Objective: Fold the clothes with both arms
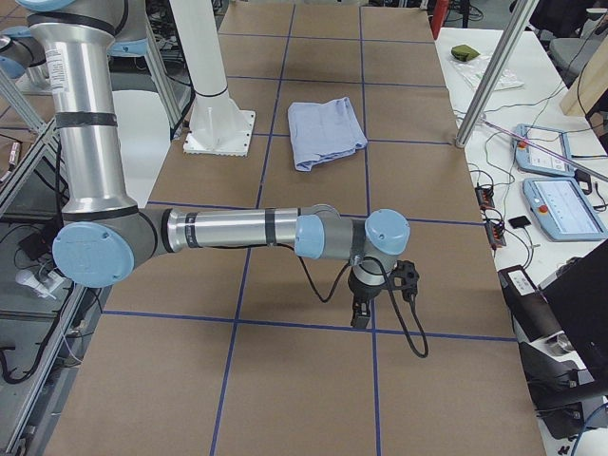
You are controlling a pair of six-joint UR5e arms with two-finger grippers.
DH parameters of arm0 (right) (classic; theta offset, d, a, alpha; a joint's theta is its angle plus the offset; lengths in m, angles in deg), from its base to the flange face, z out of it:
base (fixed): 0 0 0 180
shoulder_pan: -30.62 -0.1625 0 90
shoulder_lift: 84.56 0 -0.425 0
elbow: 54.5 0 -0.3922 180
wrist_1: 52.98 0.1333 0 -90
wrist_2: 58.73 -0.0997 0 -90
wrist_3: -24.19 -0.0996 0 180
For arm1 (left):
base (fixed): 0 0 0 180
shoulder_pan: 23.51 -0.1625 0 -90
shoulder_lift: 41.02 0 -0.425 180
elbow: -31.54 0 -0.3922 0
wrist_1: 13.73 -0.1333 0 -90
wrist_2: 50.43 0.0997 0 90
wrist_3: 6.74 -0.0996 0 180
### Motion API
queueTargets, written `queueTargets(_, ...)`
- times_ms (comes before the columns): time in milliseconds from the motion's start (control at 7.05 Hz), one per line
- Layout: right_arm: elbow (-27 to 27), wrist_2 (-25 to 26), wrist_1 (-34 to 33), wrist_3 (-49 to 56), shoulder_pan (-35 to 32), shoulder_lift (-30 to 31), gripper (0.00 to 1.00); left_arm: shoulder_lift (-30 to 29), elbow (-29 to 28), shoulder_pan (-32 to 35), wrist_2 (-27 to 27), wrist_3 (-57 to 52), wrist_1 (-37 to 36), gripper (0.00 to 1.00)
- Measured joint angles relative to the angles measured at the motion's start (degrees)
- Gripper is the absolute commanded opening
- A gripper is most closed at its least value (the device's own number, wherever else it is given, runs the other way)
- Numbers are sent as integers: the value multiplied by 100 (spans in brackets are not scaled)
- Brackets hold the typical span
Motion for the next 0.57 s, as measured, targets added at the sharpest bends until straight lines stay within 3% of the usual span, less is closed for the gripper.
queueTargets(567,-1035,15,65,-378,-117,968,100,-5,41,-1,5,19,2,100)
